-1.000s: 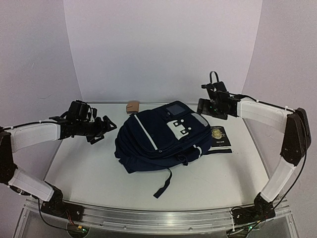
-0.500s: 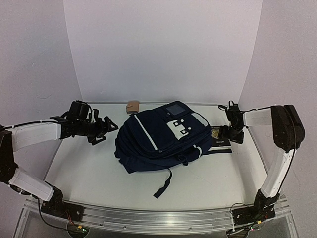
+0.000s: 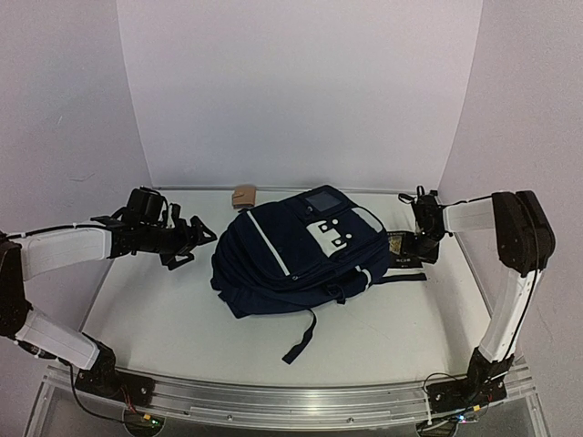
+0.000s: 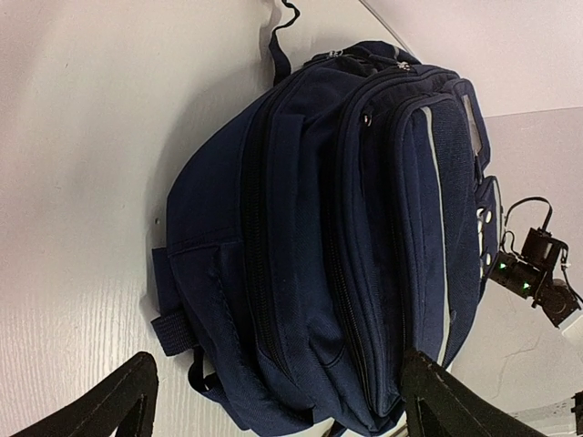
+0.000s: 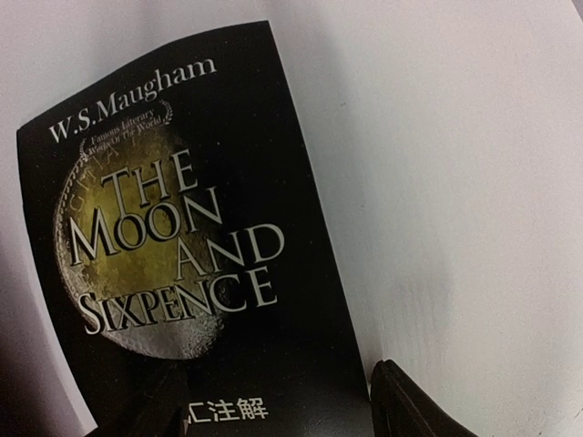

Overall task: Pack the student bag
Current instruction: Adjust the book at the center of the board.

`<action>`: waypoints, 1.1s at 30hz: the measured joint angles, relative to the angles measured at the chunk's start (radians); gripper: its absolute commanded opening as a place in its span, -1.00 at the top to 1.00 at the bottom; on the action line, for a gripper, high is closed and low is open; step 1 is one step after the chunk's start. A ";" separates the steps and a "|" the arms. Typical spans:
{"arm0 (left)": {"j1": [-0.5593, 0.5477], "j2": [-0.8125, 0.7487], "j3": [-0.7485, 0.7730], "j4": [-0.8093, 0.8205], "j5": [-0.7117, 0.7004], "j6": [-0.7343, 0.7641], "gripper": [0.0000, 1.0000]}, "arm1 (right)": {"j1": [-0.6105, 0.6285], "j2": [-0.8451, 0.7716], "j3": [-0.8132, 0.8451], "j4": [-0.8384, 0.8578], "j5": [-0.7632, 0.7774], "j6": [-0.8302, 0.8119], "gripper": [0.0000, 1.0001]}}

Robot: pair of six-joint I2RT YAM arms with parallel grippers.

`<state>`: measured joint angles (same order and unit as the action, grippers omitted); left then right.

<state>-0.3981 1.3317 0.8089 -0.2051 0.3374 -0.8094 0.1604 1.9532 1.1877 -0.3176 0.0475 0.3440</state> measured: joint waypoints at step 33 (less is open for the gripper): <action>0.000 -0.058 -0.005 -0.058 -0.015 0.056 -0.86 | 0.037 -0.029 0.035 -0.014 0.015 0.004 -0.76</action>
<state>-0.3981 1.2736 0.8040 -0.2631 0.3222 -0.7532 0.1972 1.9247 1.2225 -0.3312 0.0628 0.3482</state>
